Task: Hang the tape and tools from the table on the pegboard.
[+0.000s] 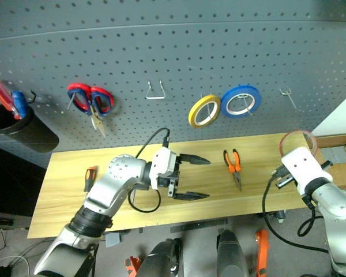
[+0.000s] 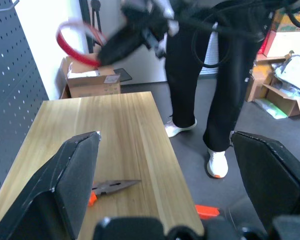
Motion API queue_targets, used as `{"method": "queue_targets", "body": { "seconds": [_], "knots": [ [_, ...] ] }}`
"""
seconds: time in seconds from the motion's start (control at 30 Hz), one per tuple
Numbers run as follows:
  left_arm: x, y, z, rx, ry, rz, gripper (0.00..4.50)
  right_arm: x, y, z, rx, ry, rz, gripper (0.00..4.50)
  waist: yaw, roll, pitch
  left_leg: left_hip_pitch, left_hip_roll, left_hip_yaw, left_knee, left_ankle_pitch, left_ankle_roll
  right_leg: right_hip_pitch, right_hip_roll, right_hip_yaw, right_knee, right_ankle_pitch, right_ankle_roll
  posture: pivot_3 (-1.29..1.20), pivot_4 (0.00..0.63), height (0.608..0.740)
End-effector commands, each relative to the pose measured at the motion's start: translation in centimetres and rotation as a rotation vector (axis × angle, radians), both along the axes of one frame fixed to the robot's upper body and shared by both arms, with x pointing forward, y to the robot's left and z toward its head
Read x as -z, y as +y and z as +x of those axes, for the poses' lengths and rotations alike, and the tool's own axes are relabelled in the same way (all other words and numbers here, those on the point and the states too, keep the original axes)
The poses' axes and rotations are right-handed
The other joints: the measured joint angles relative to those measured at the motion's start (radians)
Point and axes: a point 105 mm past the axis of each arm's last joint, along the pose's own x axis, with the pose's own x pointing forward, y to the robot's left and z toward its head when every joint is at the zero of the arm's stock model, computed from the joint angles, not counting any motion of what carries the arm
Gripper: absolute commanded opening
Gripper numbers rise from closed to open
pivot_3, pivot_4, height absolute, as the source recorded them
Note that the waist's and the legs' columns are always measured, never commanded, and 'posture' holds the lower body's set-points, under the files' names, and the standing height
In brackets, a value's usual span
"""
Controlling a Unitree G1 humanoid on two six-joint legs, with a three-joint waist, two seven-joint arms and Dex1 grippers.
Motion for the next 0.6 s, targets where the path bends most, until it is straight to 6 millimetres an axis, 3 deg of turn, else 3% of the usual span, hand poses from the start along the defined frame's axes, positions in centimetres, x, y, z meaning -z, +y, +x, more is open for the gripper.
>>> {"method": "queue_targets", "body": {
  "seconds": [0.03,0.23,0.6],
  "knots": [
    [-0.8,-0.6,0.3,0.025,-0.042,-0.02,4.5,-4.5,0.8,1.0,-0.016,-0.182,0.034,0.04,-0.005,0.0,0.0,0.0,0.0,0.0,0.0,0.0,0.0,0.0,0.0,0.0,0.0,0.0,0.0,-0.27,0.331,0.74],
    [-1.5,-0.8,1.0,0.001,-0.061,-0.051,4.5,-6.6,-0.3,4.7,-0.039,-0.211,0.124,0.04,-0.018,-0.001,0.0,0.0,0.0,0.0,-0.001,0.0,0.0,0.0,0.0,-0.001,0.0,0.0,0.0,-0.25,0.318,0.74],
    [-2.5,-0.7,1.6,-0.054,-0.1,-0.089,4.5,-5.3,-1.1,8.0,-0.044,-0.201,0.249,0.04,-0.018,-0.001,0.0,-0.001,0.0,0.001,-0.001,0.0,0.0,-0.002,-0.001,-0.001,0.001,0.0,0.0,-0.22,0.301,0.74]
  ]
}}
